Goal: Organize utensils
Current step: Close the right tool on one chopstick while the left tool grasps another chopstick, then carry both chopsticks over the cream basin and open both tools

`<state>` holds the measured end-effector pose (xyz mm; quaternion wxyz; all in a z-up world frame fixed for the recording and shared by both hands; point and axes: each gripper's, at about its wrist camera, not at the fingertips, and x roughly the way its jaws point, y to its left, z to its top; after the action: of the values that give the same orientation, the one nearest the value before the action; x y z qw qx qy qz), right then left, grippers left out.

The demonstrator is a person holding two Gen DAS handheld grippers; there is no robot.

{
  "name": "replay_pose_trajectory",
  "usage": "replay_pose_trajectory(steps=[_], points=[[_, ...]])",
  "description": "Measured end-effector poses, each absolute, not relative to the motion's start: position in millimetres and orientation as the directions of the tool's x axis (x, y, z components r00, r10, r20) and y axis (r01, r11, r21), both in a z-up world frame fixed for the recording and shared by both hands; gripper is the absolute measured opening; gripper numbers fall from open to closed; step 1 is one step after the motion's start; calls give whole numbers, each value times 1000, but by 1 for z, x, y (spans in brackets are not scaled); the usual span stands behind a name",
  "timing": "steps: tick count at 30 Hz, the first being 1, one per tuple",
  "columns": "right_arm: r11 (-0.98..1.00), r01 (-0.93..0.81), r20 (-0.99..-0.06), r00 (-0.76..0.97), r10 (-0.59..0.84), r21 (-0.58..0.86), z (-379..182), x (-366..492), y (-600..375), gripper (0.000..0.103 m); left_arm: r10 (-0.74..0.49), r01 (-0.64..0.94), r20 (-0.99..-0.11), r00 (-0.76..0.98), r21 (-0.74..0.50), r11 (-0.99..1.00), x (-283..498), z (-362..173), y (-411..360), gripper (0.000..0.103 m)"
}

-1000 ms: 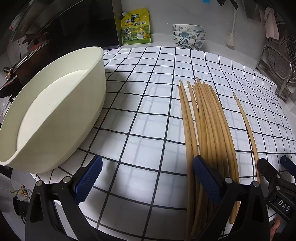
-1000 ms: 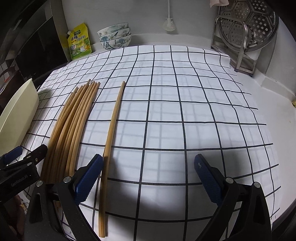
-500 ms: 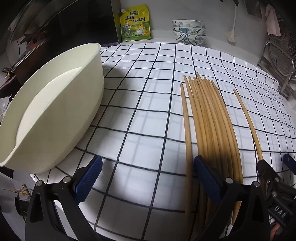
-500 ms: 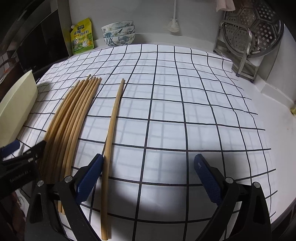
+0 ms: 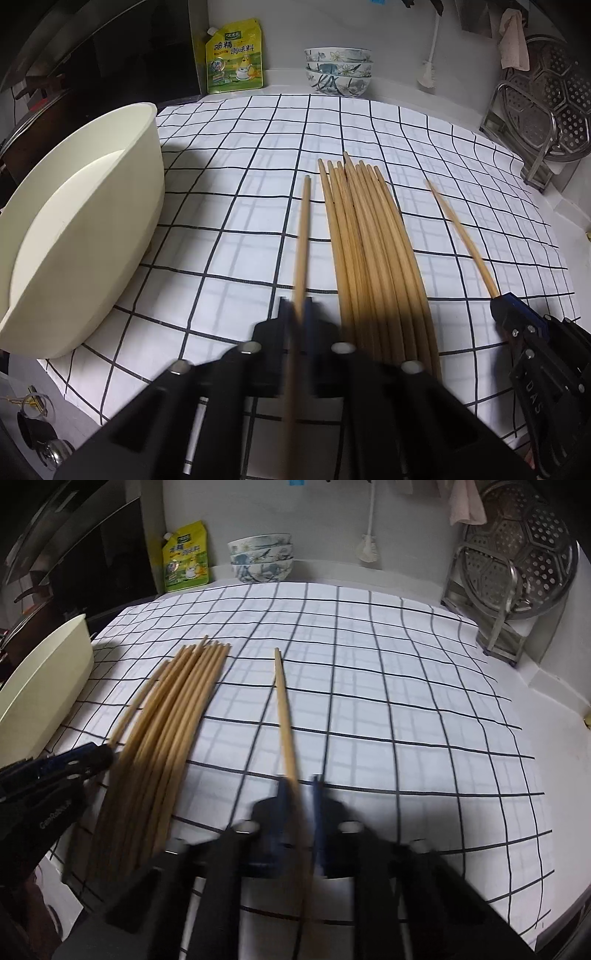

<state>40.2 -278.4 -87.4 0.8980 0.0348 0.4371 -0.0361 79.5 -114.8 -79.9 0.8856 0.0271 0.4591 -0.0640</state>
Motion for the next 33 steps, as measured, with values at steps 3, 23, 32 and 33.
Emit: replay_pose_trajectory(steps=[3,23,32,33], points=[[992,103,-787,617,-12,66,-87,39,-284,6,-110,147,-820,562,-33,989,79,-79,-112,7],[963,-150,-611,748,259,224,14,48,-163,6,-172,148,-627,760,-91,985,63,45,8,7],[918,-332,-646,657,390,216,18,122,-30,6,-35,-25,-624,780,-88,996,98,40,122,7],[914,-340,-655,642,397,220,15,129,-20,6,-29,-36,-633,774,-89,995,104,37,130,7]])
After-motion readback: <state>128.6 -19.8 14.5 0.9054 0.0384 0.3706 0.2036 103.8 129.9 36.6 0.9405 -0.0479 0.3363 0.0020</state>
